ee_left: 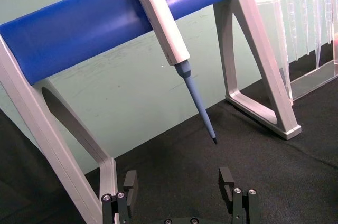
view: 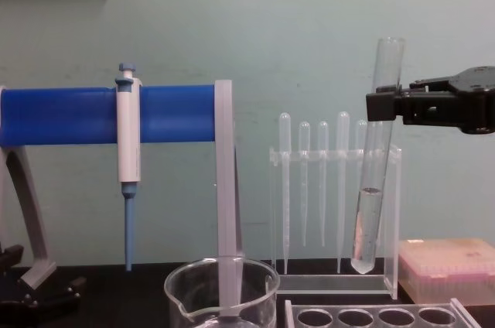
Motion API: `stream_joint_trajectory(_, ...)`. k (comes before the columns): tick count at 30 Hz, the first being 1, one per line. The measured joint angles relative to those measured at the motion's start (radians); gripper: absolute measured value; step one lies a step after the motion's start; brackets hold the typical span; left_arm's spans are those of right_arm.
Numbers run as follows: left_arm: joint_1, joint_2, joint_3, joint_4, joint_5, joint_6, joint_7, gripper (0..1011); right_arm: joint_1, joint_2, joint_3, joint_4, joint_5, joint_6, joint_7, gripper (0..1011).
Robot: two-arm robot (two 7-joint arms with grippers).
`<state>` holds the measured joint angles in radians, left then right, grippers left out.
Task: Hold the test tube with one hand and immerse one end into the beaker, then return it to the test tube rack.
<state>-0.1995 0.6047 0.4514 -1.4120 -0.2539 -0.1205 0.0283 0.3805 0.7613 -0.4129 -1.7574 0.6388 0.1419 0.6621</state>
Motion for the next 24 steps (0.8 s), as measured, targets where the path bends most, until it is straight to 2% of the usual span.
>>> stream_joint_trajectory(24,0.0,0.0,0.0,0.0,0.0,0.0,0.0,1000,0.0,0.0,0.0,0.0,0.0,0.0,0.0,242)
